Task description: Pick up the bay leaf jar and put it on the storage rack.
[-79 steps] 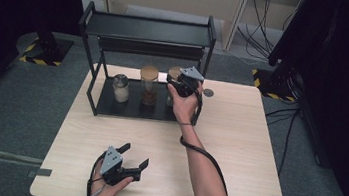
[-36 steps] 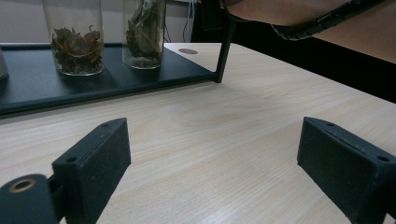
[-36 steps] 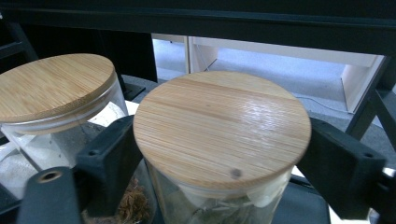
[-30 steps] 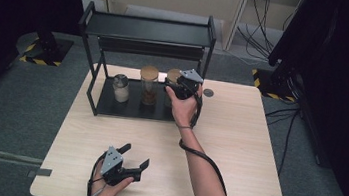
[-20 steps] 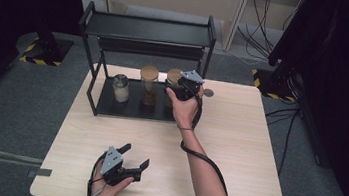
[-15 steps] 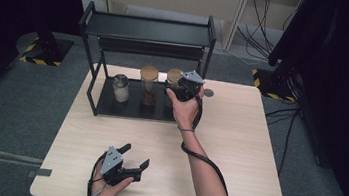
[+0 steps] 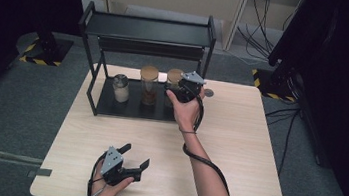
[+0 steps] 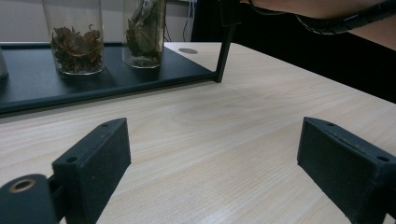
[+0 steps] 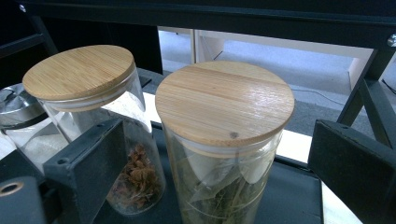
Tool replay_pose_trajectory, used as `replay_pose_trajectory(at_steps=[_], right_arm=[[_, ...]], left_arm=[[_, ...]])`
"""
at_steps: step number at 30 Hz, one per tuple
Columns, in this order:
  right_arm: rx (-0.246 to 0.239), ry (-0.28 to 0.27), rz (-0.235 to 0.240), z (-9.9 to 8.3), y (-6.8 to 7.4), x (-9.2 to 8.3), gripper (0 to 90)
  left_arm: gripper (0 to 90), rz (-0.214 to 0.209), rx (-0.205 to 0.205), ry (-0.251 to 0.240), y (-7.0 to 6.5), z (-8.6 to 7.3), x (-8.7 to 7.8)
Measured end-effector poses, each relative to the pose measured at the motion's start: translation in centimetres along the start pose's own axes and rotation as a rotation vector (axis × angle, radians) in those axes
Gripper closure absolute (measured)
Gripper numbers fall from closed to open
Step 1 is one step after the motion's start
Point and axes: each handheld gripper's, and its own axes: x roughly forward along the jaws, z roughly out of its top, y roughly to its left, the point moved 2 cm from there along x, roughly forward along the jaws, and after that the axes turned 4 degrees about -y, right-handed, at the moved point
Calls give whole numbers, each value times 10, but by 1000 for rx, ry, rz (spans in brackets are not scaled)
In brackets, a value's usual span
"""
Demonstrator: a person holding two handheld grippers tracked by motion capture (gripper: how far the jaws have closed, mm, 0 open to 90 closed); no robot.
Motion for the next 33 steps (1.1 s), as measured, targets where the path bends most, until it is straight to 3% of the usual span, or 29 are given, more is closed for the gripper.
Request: replay_pose_trajectory(at_steps=[33], right_arm=[[-28,-8,39,-4,4,-24,50]], left_arm=[[90,2,-1,2,0,0,0]])
